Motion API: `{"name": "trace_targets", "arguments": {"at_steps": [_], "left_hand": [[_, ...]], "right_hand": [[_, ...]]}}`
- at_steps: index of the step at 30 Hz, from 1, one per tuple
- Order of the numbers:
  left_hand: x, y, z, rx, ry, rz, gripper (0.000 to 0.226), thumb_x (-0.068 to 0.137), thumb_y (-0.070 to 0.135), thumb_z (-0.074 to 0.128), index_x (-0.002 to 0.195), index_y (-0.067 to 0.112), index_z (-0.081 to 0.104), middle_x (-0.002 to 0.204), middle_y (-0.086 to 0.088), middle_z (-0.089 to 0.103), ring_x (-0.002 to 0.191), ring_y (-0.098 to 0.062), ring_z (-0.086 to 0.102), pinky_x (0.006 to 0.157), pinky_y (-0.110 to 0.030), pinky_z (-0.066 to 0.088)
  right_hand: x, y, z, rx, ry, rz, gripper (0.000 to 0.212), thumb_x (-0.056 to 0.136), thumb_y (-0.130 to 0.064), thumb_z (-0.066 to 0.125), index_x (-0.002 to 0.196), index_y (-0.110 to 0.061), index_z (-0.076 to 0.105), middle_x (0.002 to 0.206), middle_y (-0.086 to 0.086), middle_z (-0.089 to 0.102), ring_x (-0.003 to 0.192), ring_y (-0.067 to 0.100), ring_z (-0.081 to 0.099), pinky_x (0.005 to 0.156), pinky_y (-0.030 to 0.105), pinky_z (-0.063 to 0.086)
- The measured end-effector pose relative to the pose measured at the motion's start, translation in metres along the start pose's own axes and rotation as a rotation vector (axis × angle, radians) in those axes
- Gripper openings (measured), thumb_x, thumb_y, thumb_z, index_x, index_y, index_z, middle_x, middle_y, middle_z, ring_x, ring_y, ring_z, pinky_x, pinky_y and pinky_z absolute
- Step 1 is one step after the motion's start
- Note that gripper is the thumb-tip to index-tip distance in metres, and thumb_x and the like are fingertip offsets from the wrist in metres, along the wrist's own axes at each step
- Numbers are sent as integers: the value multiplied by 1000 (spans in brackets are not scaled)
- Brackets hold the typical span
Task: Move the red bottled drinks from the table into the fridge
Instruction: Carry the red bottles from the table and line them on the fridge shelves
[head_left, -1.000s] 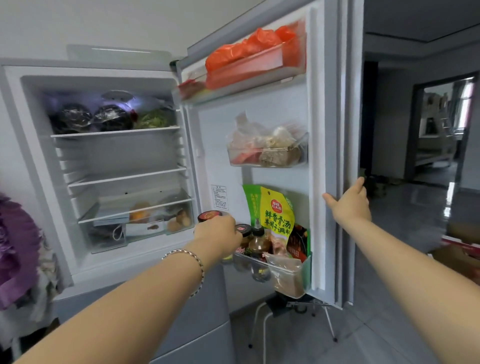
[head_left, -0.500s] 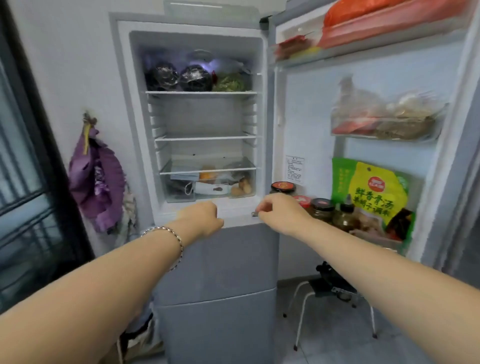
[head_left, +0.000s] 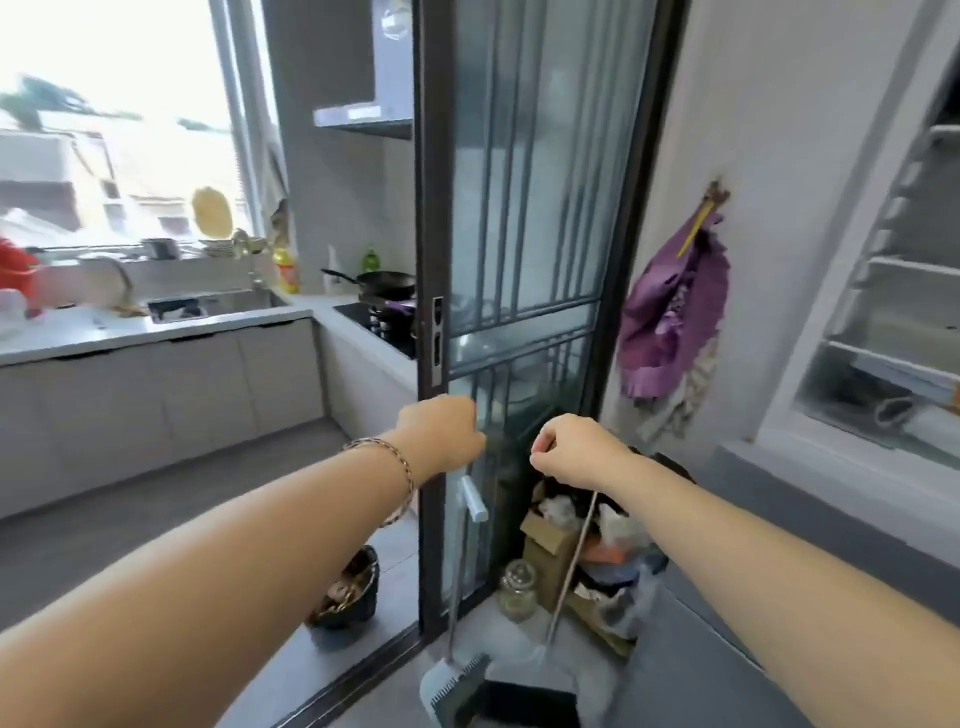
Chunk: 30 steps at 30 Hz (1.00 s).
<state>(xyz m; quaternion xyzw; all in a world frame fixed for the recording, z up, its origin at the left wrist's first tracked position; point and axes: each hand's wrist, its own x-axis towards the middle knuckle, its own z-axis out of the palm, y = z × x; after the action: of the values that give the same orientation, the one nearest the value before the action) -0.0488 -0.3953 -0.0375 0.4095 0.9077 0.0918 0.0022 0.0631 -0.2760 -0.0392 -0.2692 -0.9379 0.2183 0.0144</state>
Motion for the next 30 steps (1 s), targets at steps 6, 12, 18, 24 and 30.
{"name": "trace_targets", "arguments": {"at_steps": [6, 12, 18, 24, 30], "left_hand": [[-134, -82, 7, -33, 108, -539, 22, 91, 30, 45, 103, 16, 57, 110, -6, 60, 98, -28, 57, 75, -30, 40], [-333, -113, 9, -32, 109, -989, 17, 92, 28, 46, 96, 15, 56, 105, -5, 61, 90, -25, 56, 69, -29, 39], [-538, -106, 0, -40, 183, -1336, 14, 92, 28, 46, 95, 18, 56, 104, -4, 62, 92, -26, 58, 73, -31, 41], [-777, -88, -3, -13, 178, -1671, 21, 92, 26, 44, 103, 14, 57, 106, -6, 60, 95, -28, 58, 74, -32, 42], [-952, -55, 5, -3, 235, -1911, 17, 95, 27, 42, 99, 17, 55, 96, -2, 61, 86, -22, 58, 70, -31, 43]], "right_hand": [[-12, -93, 71, -105, -176, -456, 16, 90, -23, 51, 98, -13, 62, 106, 5, 64, 95, 23, 60, 79, 34, 50], [-124, -177, 159, -145, -390, -808, 24, 86, -20, 51, 99, -10, 68, 105, 9, 68, 97, 28, 62, 83, 36, 53], [-289, -270, 221, -213, -524, -1176, 19, 88, -20, 53, 98, -10, 66, 94, 7, 65, 81, 21, 59, 69, 28, 48], [-498, -360, 296, -267, -681, -1507, 20, 89, -25, 57, 103, -14, 66, 100, 4, 66, 93, 21, 62, 82, 35, 53], [-667, -413, 353, -291, -793, -1683, 22, 90, -26, 57, 107, -15, 65, 105, 3, 64, 99, 22, 61, 85, 33, 52]]}}
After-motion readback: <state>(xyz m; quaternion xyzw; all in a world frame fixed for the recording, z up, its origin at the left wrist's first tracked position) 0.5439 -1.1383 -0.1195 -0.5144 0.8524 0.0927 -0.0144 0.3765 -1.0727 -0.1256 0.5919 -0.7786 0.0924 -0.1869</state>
